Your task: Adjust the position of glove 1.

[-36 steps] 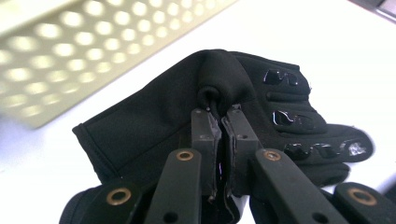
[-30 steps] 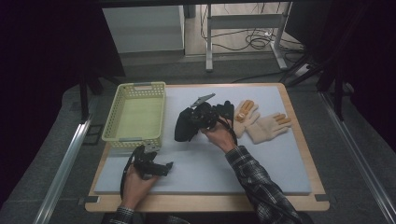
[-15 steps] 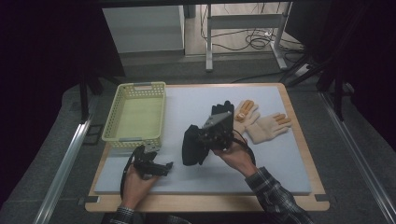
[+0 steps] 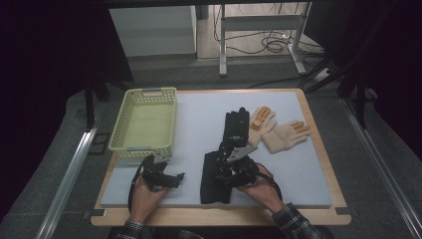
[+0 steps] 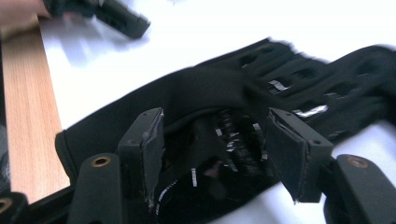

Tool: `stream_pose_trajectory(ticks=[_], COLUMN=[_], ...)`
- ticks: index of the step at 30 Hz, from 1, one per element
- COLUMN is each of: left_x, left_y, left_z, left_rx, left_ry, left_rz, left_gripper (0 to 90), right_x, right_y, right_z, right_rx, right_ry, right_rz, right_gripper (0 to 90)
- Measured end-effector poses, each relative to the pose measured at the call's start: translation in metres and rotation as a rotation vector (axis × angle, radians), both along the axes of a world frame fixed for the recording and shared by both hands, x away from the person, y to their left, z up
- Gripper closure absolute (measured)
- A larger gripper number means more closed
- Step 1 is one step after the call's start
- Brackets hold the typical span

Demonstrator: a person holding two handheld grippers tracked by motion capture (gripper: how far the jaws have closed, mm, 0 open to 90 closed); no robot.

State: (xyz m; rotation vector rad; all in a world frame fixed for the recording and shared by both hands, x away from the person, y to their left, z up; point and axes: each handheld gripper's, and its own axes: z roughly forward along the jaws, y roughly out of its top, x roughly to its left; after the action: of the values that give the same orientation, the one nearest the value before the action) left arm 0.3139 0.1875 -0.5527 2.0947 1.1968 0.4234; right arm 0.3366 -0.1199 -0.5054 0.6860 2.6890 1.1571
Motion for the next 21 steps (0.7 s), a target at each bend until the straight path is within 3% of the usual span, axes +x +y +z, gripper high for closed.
stream_pose_trajectory(ticks=[3,4,8,20,21], left_x=[0.000,0.000,0.000,0.000,0.000], left_y=[0.000,0.000,0.000,0.000,0.000], left_z=[0.000,0.000,0.000,0.000,0.000], left_rx=[0.000,-0.005,-0.004,0.000,0.000], left_ry=[0.000,-0.001,-0.001,0.001,0.001], left_rz=[0.000,0.004,0.004,0.000,-0.001], left_gripper=[0.8,0.8,0.8,0.8,0.8], right_x=[0.002,0.005,0.014,0.061,0.072], right_y=[-0.005,-0.008,-0.014,-0.032,-0.034], right_z=[0.006,0.011,0.014,0.023,0.026], right_rx=[0.010,0.004,-0.010,-0.007,-0.004], right_ry=[-0.008,-0.015,-0.041,-0.102,-0.111], right_rz=[-0.014,-0.025,-0.056,-0.189,-0.213], right_gripper=[39.2,46.3,53.5,62.2,62.6])
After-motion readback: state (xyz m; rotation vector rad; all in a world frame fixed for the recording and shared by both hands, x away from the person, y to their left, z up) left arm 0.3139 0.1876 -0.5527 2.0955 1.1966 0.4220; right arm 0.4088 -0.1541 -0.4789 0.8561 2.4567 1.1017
